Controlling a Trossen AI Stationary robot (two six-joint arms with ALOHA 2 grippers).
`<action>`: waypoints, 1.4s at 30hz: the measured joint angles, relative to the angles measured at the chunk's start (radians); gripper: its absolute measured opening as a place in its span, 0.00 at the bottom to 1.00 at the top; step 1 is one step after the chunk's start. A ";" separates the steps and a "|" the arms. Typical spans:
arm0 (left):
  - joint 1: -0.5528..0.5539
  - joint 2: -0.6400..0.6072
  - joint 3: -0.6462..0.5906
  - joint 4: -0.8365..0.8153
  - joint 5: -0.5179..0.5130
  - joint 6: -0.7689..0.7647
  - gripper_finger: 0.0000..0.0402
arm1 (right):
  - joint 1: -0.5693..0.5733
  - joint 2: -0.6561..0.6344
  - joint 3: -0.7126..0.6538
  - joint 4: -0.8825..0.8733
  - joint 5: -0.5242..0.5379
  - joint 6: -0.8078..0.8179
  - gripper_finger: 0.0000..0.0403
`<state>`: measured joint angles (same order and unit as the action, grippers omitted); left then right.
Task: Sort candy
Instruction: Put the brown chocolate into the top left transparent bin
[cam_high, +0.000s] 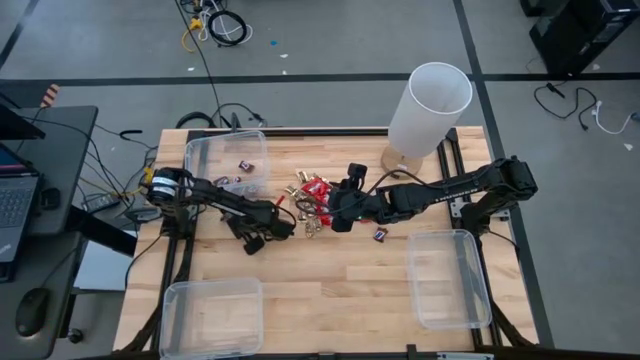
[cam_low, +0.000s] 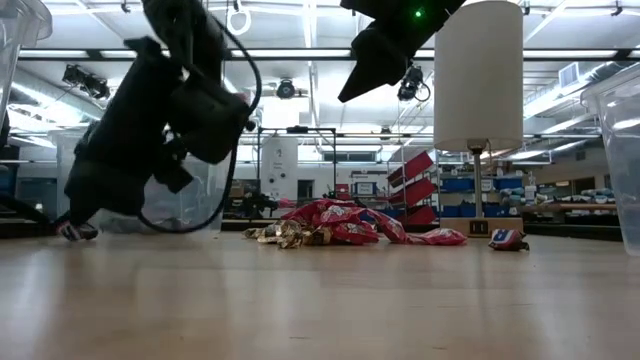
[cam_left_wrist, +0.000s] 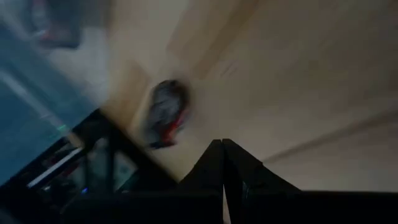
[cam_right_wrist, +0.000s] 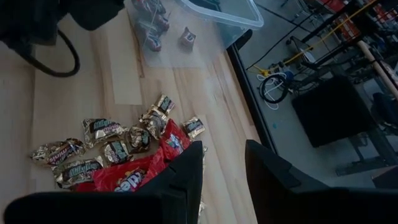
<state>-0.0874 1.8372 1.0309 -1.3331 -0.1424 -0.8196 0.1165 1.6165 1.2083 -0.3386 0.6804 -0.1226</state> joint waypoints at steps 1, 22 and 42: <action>-0.002 -0.001 0.010 -0.029 -0.008 0.000 0.00 | 0.000 0.000 0.000 0.000 0.000 0.000 0.27; 0.040 -0.004 -0.155 0.073 -0.135 -0.025 0.00 | 0.000 0.000 0.000 0.008 -0.001 0.018 0.27; -0.109 -0.005 0.180 0.027 -0.088 0.288 0.00 | 0.002 0.000 0.000 -0.021 -0.002 0.030 0.27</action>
<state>-0.1965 1.8323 1.2106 -1.3059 -0.2305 -0.5319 0.1184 1.6165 1.2083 -0.3598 0.6781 -0.0922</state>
